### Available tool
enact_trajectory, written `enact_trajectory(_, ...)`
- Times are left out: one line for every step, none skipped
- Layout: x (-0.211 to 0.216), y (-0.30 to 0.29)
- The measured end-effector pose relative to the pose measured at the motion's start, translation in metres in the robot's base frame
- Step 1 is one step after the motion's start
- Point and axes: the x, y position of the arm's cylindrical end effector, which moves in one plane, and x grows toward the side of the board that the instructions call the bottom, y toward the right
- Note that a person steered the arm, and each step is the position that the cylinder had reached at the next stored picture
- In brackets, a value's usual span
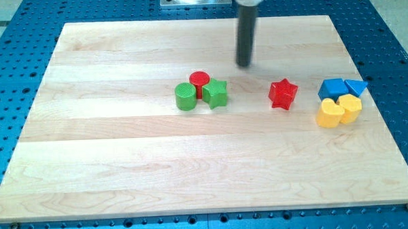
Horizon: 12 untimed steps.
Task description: Push the red star into the green circle
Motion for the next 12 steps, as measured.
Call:
enact_trajectory(0.015, 0.049)
enact_trajectory(0.057, 0.057)
enact_trajectory(0.074, 0.048)
enact_trajectory(0.091, 0.031)
enact_trajectory(0.117, 0.025)
enact_trajectory(0.132, 0.026)
enact_trajectory(0.147, 0.029)
enact_trajectory(0.169, 0.029)
enact_trajectory(0.181, 0.025)
enact_trajectory(0.182, 0.008)
enact_trajectory(0.181, -0.024)
enact_trajectory(0.179, -0.063)
